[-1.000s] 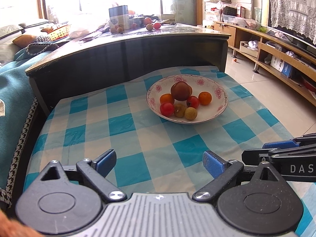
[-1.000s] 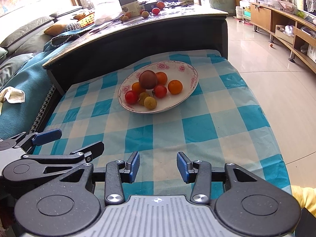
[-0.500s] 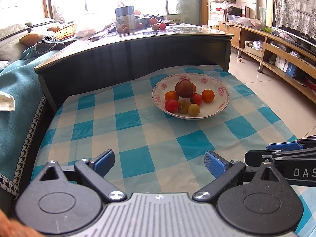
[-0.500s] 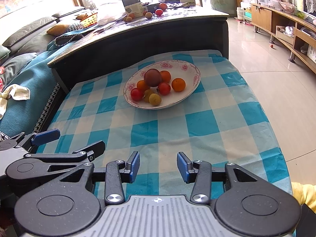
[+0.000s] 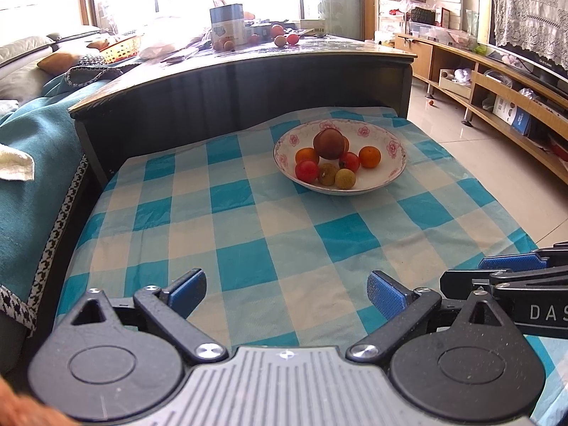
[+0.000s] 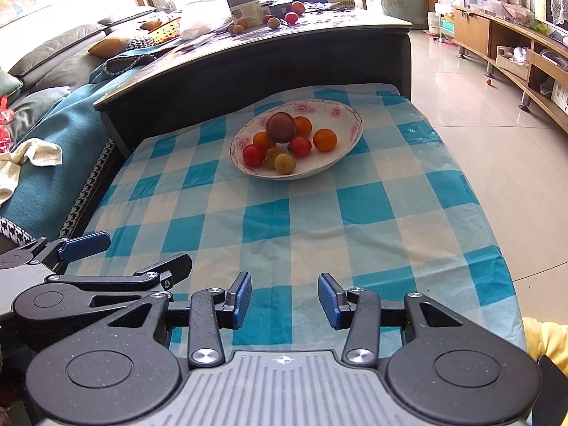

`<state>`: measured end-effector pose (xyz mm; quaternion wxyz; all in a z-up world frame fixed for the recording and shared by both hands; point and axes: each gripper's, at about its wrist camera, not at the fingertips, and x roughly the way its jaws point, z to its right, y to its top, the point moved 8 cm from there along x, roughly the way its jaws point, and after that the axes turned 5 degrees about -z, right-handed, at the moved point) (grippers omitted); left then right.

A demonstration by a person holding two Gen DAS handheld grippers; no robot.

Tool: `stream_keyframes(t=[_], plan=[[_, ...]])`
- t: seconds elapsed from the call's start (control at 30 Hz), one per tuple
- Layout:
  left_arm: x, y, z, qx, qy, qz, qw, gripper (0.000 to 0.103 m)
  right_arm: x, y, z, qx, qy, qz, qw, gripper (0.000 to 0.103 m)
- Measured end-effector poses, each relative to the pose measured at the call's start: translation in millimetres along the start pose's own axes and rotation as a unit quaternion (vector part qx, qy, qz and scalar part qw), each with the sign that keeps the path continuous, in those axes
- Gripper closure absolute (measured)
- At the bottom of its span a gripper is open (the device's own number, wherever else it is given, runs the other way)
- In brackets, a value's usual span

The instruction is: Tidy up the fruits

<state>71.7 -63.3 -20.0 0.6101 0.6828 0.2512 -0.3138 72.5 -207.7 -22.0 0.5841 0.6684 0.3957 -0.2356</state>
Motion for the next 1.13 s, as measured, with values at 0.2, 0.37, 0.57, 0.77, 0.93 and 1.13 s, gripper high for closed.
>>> stream_keyframes(t=[0.2, 0.37, 0.57, 0.77, 0.93, 1.13], plan=[[-4, -5, -1, 0.005, 0.004, -0.001, 1.0, 0.0, -2, -7, -3, -0.003, -0.001, -0.004, 1.0, 0.065], [-7, -9, -1, 0.005, 0.005, -0.002, 1.0, 0.0, -3, -9, -4, -0.003, -0.001, -0.004, 1.0, 0.064], [-12, -9, -2, 0.007, 0.011, 0.007, 0.9999, 0.0, -6, -13, -6, -0.003, -0.001, -0.003, 1.0, 0.064], [-13, -11, -2, 0.009, 0.01, 0.008, 0.9999, 0.0, -8, -15, -6, -0.003, -0.001, -0.002, 1.0, 0.064], [-13, -11, -1, 0.011, 0.013, 0.009, 0.9998, 0.0, -8, -15, -6, -0.003, -0.001, -0.002, 1.0, 0.064], [-13, -11, -4, 0.009, 0.025, 0.012, 0.9996, 0.0, -9, -14, -4, -0.007, -0.008, 0.0, 1.0, 0.064]])
